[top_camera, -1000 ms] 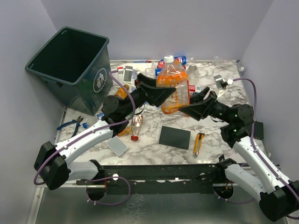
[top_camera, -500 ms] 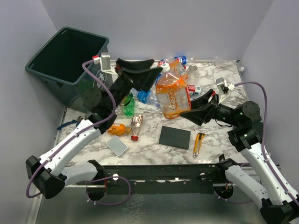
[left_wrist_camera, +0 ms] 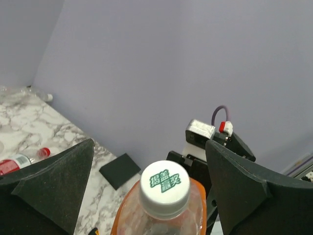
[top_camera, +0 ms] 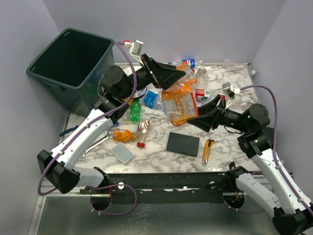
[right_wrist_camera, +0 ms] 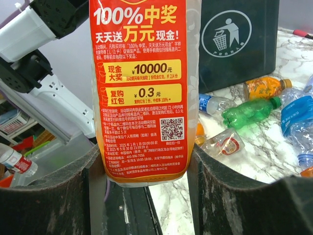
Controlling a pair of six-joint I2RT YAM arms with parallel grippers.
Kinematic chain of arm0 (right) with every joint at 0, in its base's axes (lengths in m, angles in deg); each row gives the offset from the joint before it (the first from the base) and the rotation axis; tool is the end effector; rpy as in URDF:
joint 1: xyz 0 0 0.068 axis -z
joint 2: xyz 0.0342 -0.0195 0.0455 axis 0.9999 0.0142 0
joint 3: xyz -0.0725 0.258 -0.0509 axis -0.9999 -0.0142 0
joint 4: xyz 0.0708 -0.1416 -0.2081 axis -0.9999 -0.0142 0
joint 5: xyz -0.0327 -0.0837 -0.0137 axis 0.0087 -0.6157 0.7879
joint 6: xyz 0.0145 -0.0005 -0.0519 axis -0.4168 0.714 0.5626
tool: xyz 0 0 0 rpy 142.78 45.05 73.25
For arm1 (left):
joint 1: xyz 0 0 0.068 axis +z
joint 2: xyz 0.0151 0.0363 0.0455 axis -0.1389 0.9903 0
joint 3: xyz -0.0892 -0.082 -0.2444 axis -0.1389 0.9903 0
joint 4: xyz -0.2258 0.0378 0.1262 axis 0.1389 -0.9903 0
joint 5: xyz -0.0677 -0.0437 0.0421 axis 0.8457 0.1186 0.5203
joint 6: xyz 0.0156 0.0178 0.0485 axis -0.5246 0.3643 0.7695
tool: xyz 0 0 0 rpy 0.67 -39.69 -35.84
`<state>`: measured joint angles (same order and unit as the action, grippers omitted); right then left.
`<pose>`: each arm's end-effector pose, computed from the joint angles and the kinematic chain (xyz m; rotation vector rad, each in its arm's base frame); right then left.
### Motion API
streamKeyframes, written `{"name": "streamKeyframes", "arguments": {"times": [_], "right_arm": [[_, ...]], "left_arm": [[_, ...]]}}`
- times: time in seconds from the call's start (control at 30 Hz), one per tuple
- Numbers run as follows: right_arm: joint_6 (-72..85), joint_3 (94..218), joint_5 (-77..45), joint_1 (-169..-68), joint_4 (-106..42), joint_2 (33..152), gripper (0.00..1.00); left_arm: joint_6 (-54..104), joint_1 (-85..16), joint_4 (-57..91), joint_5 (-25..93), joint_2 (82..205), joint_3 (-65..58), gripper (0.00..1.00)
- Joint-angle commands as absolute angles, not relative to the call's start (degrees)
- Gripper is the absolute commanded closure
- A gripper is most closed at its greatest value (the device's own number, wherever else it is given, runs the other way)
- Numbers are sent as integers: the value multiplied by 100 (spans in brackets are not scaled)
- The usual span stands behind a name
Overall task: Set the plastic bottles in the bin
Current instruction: Pick up the plastic bottle at the center of the board, then place the plastic bottle in the trash bin.
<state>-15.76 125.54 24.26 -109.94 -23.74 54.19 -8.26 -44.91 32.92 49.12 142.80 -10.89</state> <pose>0.1461 0.0838 0.3786 -0.6417 1.4638 1.2795 0.2234 -0.1856 0.4873 0.3137 1.3175 -1.4632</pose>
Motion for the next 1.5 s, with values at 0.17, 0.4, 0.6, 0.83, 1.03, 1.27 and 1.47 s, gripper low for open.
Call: {"name": "streamKeyframes", "arguments": {"times": [0.17, 0.4, 0.6, 0.83, 1.03, 1.27, 1.47], "right_arm": [[-1537, 12503, 2313, -11028, -2287, 5374, 68], [-1650, 12617, 2298, -11028, -2377, 5408, 18], [-1644, 12983, 1859, -11027, -2854, 5228, 0], [-1639, 12475, 515, -11024, -3116, 4747, 0], [-1898, 11651, 40, -11024, -2914, 4419, 0], [-2070, 11101, -142, -11102, -2774, 4209, 0], [-2272, 10755, -89, -11160, -2685, 4112, 1]], "left_arm": [[-715, -4481, 2917, 5362, 14105, -934, 50], [-513, -4481, 2930, 5265, 13938, -929, 100], [969, -4472, 1783, 3177, 13798, -1901, 100], [3666, -4468, 2193, -306, 13923, -2890, 100], [7259, -4377, 4802, -2474, 14336, -2504, 100], [8283, -3037, 5823, -2508, 15125, -2834, 100], [8170, -2431, 6628, -2362, 15444, -2365, 100]]}}
